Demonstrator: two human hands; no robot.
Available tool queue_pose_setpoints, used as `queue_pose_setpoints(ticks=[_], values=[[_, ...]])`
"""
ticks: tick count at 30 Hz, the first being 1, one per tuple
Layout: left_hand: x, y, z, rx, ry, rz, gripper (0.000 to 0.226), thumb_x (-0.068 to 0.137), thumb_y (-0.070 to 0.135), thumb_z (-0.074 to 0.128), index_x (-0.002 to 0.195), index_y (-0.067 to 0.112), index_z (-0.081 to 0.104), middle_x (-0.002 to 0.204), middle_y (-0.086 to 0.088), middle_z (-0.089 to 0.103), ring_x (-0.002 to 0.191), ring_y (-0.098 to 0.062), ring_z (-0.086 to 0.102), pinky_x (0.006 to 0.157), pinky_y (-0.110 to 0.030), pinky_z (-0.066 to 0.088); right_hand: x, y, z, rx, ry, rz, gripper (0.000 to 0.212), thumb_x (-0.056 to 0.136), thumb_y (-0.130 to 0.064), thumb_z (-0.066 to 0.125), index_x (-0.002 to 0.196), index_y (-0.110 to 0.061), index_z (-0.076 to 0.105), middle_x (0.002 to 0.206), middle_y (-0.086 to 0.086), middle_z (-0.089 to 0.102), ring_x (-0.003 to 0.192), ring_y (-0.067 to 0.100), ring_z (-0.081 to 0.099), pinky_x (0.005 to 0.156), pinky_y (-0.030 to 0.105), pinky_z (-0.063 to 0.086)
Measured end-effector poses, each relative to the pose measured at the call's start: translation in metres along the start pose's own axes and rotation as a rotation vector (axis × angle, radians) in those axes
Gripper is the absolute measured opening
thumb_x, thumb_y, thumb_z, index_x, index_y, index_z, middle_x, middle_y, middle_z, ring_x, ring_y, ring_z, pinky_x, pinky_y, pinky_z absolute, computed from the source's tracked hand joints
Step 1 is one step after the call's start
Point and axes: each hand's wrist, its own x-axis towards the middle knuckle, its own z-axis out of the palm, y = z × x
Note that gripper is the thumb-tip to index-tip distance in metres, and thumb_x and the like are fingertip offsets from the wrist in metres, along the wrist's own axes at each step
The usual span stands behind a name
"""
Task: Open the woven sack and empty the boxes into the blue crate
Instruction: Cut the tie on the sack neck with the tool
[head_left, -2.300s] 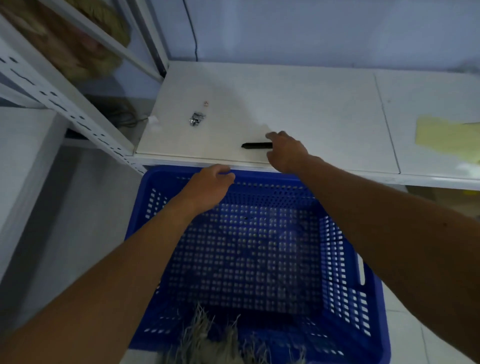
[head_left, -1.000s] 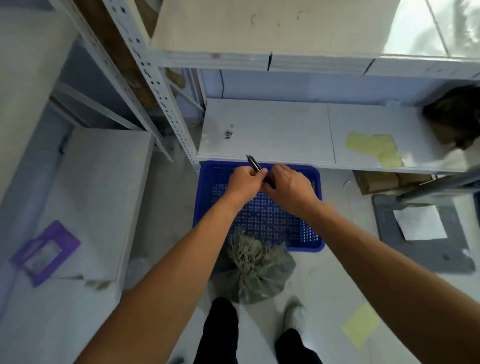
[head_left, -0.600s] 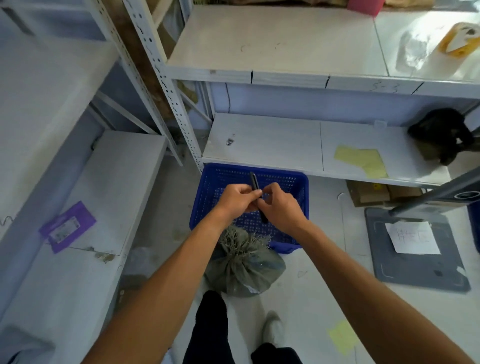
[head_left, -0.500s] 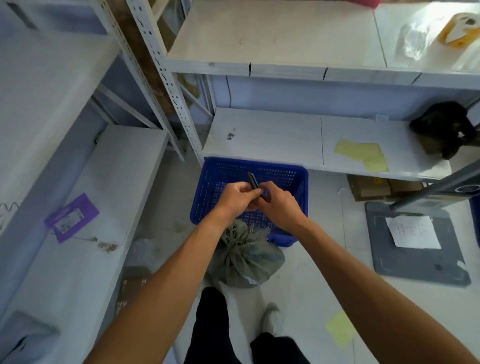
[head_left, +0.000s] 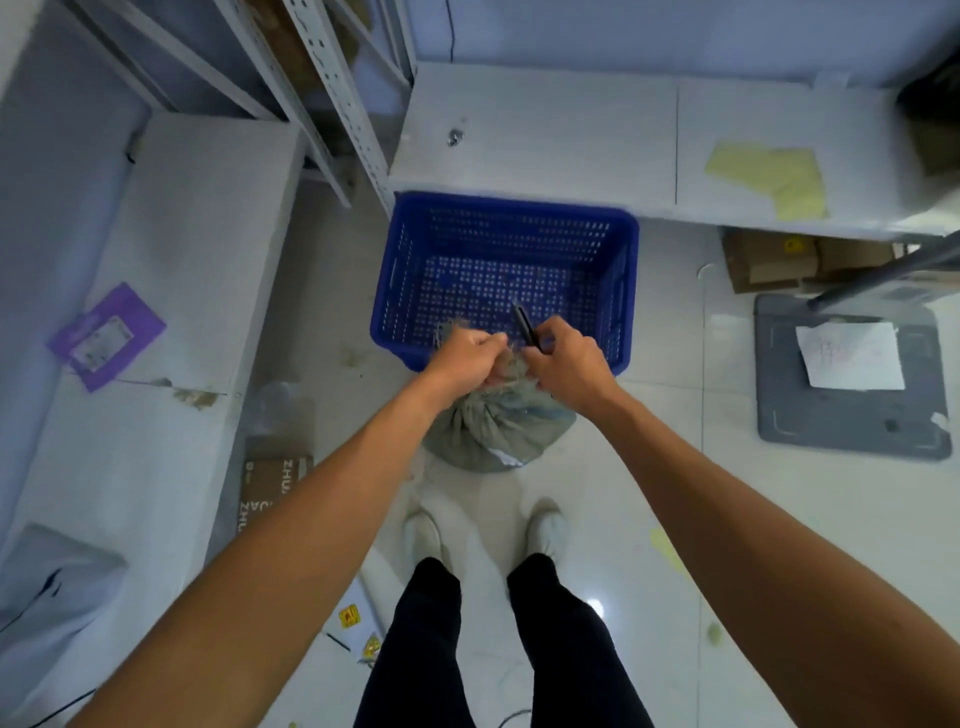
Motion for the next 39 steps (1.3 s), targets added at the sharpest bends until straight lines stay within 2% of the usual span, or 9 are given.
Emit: queue_pose_setpoints(ticks=[6,9,12,16,21,28,33,37,39], values=[[0.067,-0.095,0.006,0.494,0.187,0.073,0.035,0.099,0.037,0.052,0.127,0.016,0.055,0.134,-0.009,0.050,0.113,-0.029,0.058,0.097,-0.045,0.049,0.053,0.053,0.081,0.038,-0.052,0.158,0.028,0.091,-0.038,0.051,0.107,-0.016,0.055,0.099,0.012,0.072,0.086,0.031,0.065,0.078,0.042,0.055],[0.111,-0.141,0.012,0.512,0.280,0.021,0.056,0.097,0.045,0.053,0.138,0.011,0.036,0.138,-0.011,0.036,0.113,-0.034,0.056,0.094,-0.048,0.050,0.095,0.082,0.119,0.029,-0.073,0.232,0.030,0.097,-0.033,0.051,0.113,-0.009,0.055,0.109,0.017,0.067,0.082,0.029,0.058,0.071,0.036,0.044],[0.157,-0.173,0.013,0.445,0.360,-0.072,0.078,0.093,0.056,0.057,0.144,0.005,0.028,0.145,-0.014,0.032,0.122,-0.037,0.053,0.094,-0.043,0.047,0.138,0.113,0.154,-0.043,-0.025,0.301,0.058,0.097,-0.041,0.055,0.134,0.001,0.043,0.128,0.024,0.059,0.112,0.041,0.059,0.084,0.042,0.045],[0.214,-0.204,0.019,0.340,0.254,-0.151,0.107,0.082,0.072,0.061,0.158,0.010,0.018,0.160,-0.014,0.024,0.142,-0.035,0.039,0.113,-0.042,0.038,0.184,0.148,0.197,-0.059,0.044,0.378,0.076,0.088,-0.056,0.062,0.138,-0.002,0.044,0.131,0.020,0.059,0.116,0.039,0.060,0.091,0.046,0.051],[0.250,-0.240,0.025,0.188,0.129,-0.028,0.034,0.097,0.046,0.053,0.124,0.028,0.062,0.117,0.002,0.065,0.102,-0.022,0.063,0.097,-0.039,0.054,0.210,0.165,0.239,-0.020,0.099,0.360,0.056,0.090,-0.043,0.059,0.129,-0.004,0.057,0.125,0.022,0.062,0.111,0.040,0.061,0.087,0.044,0.050],[0.204,-0.227,0.018,0.161,0.114,0.091,0.034,0.106,0.033,0.043,0.127,0.015,0.063,0.123,-0.007,0.066,0.105,-0.020,0.058,0.094,-0.033,0.046,0.174,0.124,0.229,0.167,0.132,0.227,0.032,0.093,-0.023,0.055,0.113,0.000,0.066,0.102,0.019,0.070,0.093,0.035,0.066,0.078,0.044,0.054],[0.139,-0.198,0.010,0.262,0.131,0.078,0.033,0.106,0.032,0.042,0.125,0.017,0.064,0.115,-0.001,0.066,0.098,-0.020,0.055,0.079,-0.029,0.034,0.113,0.070,0.200,0.162,0.114,0.156,0.026,0.094,-0.017,0.052,0.115,-0.008,0.064,0.097,0.011,0.066,0.085,0.029,0.058,0.067,0.029,0.035],[0.078,-0.156,-0.006,0.312,0.151,0.118,0.024,0.102,0.025,0.045,0.105,0.012,0.064,0.102,-0.012,0.069,0.083,-0.026,0.057,0.068,-0.031,0.034,0.061,0.024,0.160,0.153,0.121,0.097,0.011,0.094,-0.012,0.053,0.088,-0.008,0.061,0.069,0.004,0.059,0.061,0.021,0.053,0.047,0.018,0.038],[0.045,-0.127,-0.018,0.270,0.128,0.139,0.025,0.102,0.030,0.044,0.105,0.014,0.064,0.104,-0.011,0.070,0.086,-0.027,0.059,0.071,-0.036,0.042,0.037,0.001,0.134,0.198,0.128,0.062,0.015,0.092,-0.010,0.053,0.079,-0.007,0.060,0.064,0.004,0.056,0.056,0.020,0.049,0.053,0.028,0.043]])
